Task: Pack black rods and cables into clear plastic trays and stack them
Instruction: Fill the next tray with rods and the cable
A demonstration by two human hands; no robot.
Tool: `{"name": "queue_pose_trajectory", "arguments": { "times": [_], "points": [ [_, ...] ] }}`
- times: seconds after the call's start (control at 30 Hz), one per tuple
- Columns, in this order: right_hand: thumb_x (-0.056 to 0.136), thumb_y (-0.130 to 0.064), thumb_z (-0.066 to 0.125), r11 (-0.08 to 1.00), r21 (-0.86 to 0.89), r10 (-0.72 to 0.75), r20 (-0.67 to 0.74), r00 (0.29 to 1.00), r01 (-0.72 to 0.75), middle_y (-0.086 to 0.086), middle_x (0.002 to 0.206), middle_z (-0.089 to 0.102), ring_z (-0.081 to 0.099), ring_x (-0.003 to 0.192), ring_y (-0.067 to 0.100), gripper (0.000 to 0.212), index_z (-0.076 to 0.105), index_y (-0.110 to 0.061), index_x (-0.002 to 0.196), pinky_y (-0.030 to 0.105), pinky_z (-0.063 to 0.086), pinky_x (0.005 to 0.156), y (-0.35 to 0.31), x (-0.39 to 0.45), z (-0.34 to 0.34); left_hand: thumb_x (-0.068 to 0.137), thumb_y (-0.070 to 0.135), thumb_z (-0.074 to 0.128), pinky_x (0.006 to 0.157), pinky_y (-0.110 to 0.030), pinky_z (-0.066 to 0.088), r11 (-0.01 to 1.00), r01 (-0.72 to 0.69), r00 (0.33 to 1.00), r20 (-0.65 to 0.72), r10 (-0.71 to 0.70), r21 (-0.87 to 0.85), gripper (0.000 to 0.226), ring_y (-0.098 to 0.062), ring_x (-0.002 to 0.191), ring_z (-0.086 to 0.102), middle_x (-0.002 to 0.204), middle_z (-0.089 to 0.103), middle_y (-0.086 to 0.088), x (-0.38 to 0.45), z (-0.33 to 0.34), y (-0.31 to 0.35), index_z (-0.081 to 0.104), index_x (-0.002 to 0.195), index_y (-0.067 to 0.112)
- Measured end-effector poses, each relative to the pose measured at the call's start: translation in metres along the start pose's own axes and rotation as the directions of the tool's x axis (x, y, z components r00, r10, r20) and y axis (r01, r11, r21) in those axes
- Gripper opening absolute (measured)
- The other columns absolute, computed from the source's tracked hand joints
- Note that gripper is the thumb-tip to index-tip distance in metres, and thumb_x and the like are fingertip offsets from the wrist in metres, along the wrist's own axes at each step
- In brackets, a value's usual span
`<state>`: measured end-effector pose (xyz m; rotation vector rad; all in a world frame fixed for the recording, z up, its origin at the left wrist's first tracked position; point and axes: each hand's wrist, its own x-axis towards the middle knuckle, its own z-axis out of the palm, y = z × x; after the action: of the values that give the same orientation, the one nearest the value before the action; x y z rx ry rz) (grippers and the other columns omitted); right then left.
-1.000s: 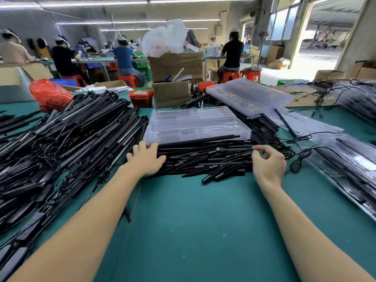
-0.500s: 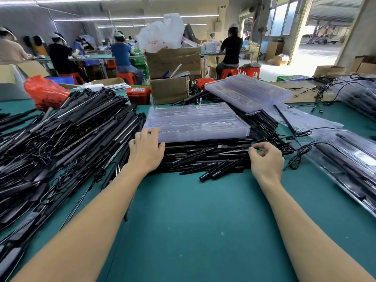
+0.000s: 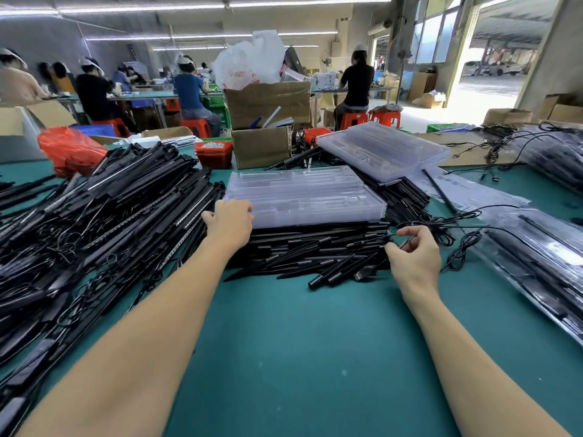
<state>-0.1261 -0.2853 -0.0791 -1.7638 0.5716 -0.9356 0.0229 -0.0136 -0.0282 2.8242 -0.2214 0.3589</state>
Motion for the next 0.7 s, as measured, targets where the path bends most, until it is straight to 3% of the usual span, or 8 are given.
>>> {"name": "queue_pose_trajectory", "arguments": {
  "times": [0.17, 0.3, 0.43, 0.53, 0.63, 0.7],
  "points": [
    [0.083, -0.007, 0.062, 0.999, -0.038, -0.038, 0.015, 0.999, 0.039, -0.003, 0.069, 0.047, 0.048, 0.066, 0.018, 0.024, 0.059, -0.026, 0.097, 0.023, 0.039, 0.062, 0.001, 0.001, 0.002, 0.101, 0.015, 0.053, 0.093, -0.047, 0.025, 0.997, 0.05, 0.999, -0.015, -0.051, -0.056, 0.023, -0.03, 0.126, 0.036, 0.106, 0.066, -0.004, 0.009, -0.001, 0.002, 0.068, 0.087, 0.025],
    [0.084, -0.008, 0.061, 0.998, -0.002, -0.057, 0.021, 0.998, 0.057, -0.004, 0.068, 0.046, 0.047, 0.064, 0.016, 0.031, 0.06, -0.03, 0.107, 0.026, 0.042, 0.064, 0.0, -0.001, 0.002, 0.099, 0.021, 0.061, 0.101, -0.046, 0.027, 0.991, 0.101, 0.994, 0.057, -0.096, -0.092, 0.016, -0.03, 0.125, 0.041, 0.113, 0.067, -0.005, 0.017, -0.011, 0.002, 0.07, 0.087, 0.029],
    [0.085, -0.008, 0.062, 0.999, 0.004, -0.05, 0.031, 0.998, 0.05, -0.007, 0.068, 0.046, 0.047, 0.061, 0.008, 0.032, 0.061, -0.029, 0.11, 0.02, 0.041, 0.062, 0.0, 0.0, 0.001, 0.096, 0.02, 0.067, 0.111, -0.05, 0.021, 0.974, 0.167, 0.976, 0.166, -0.141, -0.154, 0.01, -0.026, 0.103, 0.052, 0.104, 0.071, 0.0, 0.025, -0.024, 0.001, 0.076, 0.091, 0.021],
    [0.087, -0.017, 0.067, 0.998, 0.015, -0.069, 0.037, 0.997, 0.068, -0.008, 0.065, 0.045, 0.047, 0.054, 0.0, 0.023, 0.061, -0.029, 0.106, 0.01, 0.038, 0.055, 0.001, 0.001, 0.001, 0.096, 0.015, 0.06, 0.112, -0.058, 0.011, 0.952, 0.244, 0.953, 0.224, -0.202, -0.182, 0.009, -0.03, 0.095, 0.049, 0.096, 0.064, -0.003, 0.031, -0.027, 0.003, 0.067, 0.096, 0.009],
    [0.088, -0.034, 0.071, 0.995, 0.055, -0.085, 0.065, 0.994, 0.082, -0.01, 0.056, 0.041, 0.043, 0.048, 0.003, 0.012, 0.062, -0.03, 0.094, 0.023, 0.038, 0.058, 0.002, 0.002, 0.002, 0.092, 0.016, 0.057, 0.109, -0.057, 0.015, 0.937, 0.306, 0.938, 0.221, -0.266, -0.17, 0.011, -0.032, 0.092, 0.047, 0.094, 0.056, -0.014, 0.031, -0.025, 0.007, 0.049, 0.086, 0.012],
    [0.089, -0.04, 0.07, 0.991, 0.097, -0.099, 0.054, 0.994, 0.094, -0.012, 0.05, 0.038, 0.038, 0.045, 0.006, 0.014, 0.062, -0.029, 0.087, 0.024, 0.034, 0.055, 0.002, 0.002, 0.003, 0.09, 0.018, 0.056, 0.108, -0.054, 0.017, 0.936, 0.316, 0.942, 0.17, -0.29, -0.152, 0.01, -0.035, 0.108, 0.05, 0.104, 0.063, -0.02, 0.031, -0.021, 0.01, 0.051, 0.083, 0.014]
  ]
}}
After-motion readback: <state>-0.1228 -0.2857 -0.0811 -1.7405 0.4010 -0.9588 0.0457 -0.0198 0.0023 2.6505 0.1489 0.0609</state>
